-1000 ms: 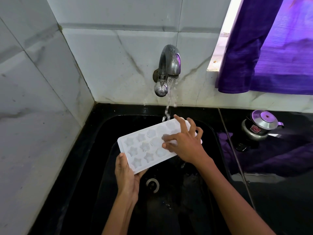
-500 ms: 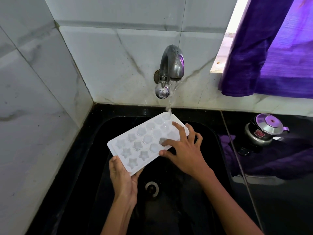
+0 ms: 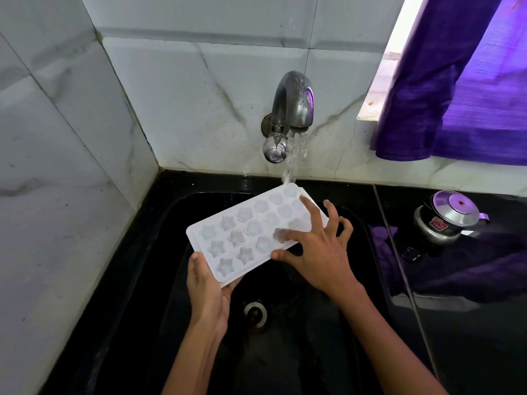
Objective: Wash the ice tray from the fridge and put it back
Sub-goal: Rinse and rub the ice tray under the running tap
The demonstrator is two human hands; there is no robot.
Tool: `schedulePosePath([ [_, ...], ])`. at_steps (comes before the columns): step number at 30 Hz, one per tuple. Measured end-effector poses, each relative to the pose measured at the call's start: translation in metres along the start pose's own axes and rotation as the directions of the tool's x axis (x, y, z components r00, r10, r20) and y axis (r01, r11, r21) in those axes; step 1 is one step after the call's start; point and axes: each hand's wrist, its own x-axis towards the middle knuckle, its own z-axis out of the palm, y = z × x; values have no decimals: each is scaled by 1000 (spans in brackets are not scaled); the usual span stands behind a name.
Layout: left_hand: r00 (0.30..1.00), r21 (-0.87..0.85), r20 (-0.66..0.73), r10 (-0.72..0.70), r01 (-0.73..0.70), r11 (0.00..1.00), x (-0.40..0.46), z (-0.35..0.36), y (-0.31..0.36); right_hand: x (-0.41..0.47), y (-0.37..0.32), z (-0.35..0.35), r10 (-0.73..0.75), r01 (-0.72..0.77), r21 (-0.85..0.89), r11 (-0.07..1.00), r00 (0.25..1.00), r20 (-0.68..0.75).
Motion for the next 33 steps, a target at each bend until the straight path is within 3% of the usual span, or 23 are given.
schedulePosePath([
  [6,998,38,25,-52,51,998,2,4,-1,-1,9,-9,-4,2,55,998,999,37],
  [15,989,140,87,-120,107,984,-1,16,-8,9,20,-23,16,-60,317,947,990,140],
  [21,989,177,76,-125,110,978,-2,21,-8,23,13,-3,-1,-28,137,990,978,208],
  [28,992,171,64,-108,96,981,-3,15,-1,24,-4,-1,38,-38,94,995,999,2],
  [33,992,166,56,-114,103,981,-4,10,1,22,-10,2,23,-25,30,999,998,57],
])
